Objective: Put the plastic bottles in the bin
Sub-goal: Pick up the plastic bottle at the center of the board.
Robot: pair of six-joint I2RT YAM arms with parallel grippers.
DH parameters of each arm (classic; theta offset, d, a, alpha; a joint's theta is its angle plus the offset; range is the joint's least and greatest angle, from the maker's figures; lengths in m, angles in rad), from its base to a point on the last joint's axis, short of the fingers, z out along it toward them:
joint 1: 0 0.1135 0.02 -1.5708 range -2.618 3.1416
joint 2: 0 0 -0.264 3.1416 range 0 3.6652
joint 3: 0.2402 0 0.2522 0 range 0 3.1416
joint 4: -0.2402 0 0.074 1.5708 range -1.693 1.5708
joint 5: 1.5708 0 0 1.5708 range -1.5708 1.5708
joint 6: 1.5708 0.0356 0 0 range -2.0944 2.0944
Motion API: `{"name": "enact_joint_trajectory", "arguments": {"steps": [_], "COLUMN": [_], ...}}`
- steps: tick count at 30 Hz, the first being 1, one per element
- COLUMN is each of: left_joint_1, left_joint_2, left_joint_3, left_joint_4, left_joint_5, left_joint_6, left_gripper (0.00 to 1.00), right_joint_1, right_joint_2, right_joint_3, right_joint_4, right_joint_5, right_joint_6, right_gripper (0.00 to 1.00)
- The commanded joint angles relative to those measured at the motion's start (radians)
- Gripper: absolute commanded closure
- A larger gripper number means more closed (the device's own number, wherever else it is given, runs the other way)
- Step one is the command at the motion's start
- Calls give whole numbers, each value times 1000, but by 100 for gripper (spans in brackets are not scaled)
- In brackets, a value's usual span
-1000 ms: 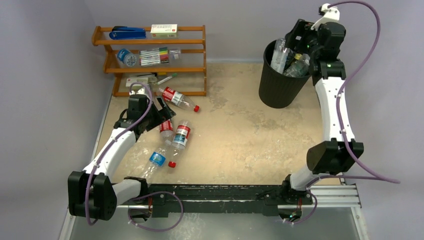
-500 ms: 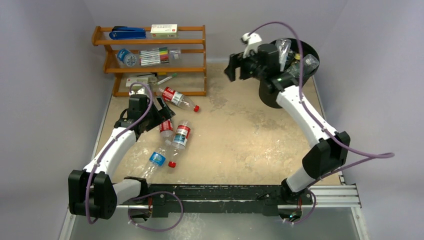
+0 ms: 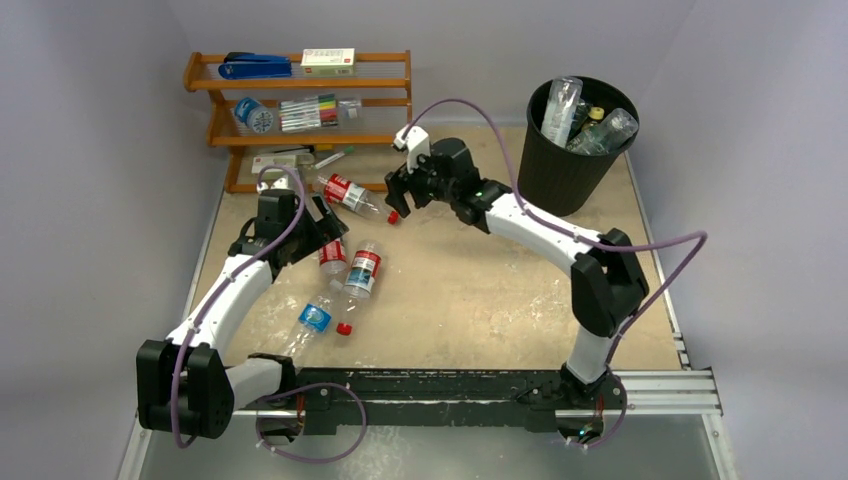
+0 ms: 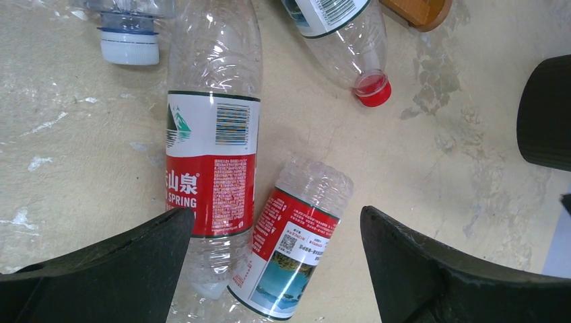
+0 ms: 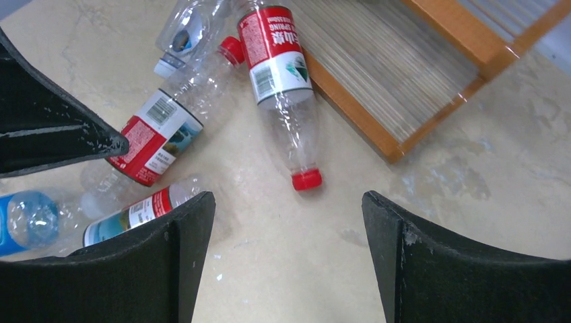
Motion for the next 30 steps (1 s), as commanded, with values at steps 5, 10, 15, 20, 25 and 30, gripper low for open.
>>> {"name": "enact_joint_trajectory", "arguments": {"steps": [5,10,15,20,25,30], "left_joint_1": [6,6,6,6,6,6], "left_joint_2": [-26,-22,-19,-15,-12,-13], "left_joint_3": [10,8,5,4,6,9], "left_joint_4": [3,-7,-2,0,1,-3], "left_joint_5": [-42,-56,-56,-54,-52,-52], "left_joint_6": [-18,-15,-15,-13,-13,-13], "left_gripper": [5,5,5,5,5,5], "right_joint_1": [49,63,67,67,68,68], "right_joint_2": [139,226,308,373,441,498], "right_joint_3": [35,78,130,192,262,326], "right_joint_4": [212,230,240,232,214,190], "right_joint_5": [54,53,66,64,59,40], "right_joint_6": [-78,-103,-118,-125,-126,-125], "right_gripper": [19,19,19,19,21,21]}}
